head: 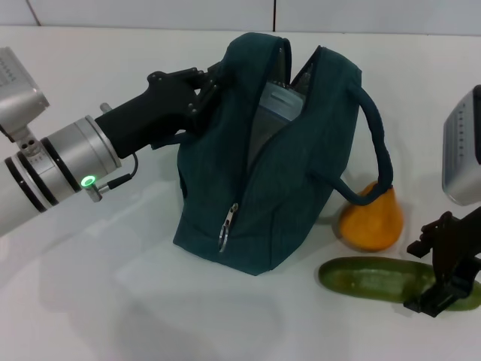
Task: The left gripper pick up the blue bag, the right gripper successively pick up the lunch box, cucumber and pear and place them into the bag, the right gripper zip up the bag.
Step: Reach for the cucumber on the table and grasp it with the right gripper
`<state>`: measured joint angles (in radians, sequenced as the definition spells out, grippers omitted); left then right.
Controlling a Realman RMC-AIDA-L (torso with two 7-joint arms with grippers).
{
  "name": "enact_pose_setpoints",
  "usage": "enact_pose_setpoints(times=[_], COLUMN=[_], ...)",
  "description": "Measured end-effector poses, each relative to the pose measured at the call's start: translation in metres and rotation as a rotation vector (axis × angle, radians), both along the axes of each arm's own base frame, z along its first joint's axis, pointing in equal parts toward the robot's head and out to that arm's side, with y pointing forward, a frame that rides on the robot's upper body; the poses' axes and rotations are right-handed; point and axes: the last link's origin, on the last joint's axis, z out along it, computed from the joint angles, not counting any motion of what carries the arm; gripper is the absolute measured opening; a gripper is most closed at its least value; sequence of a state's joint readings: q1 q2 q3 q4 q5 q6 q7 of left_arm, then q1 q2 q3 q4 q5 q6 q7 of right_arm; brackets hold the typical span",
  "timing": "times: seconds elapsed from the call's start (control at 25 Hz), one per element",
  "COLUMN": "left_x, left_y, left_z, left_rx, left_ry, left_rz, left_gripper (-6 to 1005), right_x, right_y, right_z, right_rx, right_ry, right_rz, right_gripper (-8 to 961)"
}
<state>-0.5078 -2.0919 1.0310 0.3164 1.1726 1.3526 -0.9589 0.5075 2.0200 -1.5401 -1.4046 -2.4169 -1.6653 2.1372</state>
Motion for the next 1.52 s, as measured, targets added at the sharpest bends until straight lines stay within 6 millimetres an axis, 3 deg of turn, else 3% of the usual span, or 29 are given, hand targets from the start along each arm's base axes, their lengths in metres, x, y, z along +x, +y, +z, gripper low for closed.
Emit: enact_pose_setpoints(times=[0.68,1.04,1.28,1.44,1.52], left_x=[-0.002,-0.003,-0.001,0.000,0.000], left_y=[-0.001,-0.001,-0.001,0.000,0.000], left_z=[0.001,0.003,0.004,0.006,0.008], left_rx=[-0.001,0.006,0.009,0.016,0.021], left_ry=[0.004,0.004,0.002,0.002,0.003], left_rz=[0.001,0.003,-0.007,-0.020,-0.021], left_gripper=[84,83,83,83,83], right_x=[-0.004,-0.002,-0.011,-0.001,0.006], right_y=[0.007,0.010,0.009,0.011,0.011], right_z=[-0.007,-0.004,0.015,0.038,0.047], right_rx=[-0.053,-0.041,-0.071,-0.041,-0.026], right_ry=[-0.028,-0.019,0.192,0.386,0.478], right_rz=[-0.009,-0.009,0.016,-0.003,-0.013], right_gripper=[736,568,542,538,479])
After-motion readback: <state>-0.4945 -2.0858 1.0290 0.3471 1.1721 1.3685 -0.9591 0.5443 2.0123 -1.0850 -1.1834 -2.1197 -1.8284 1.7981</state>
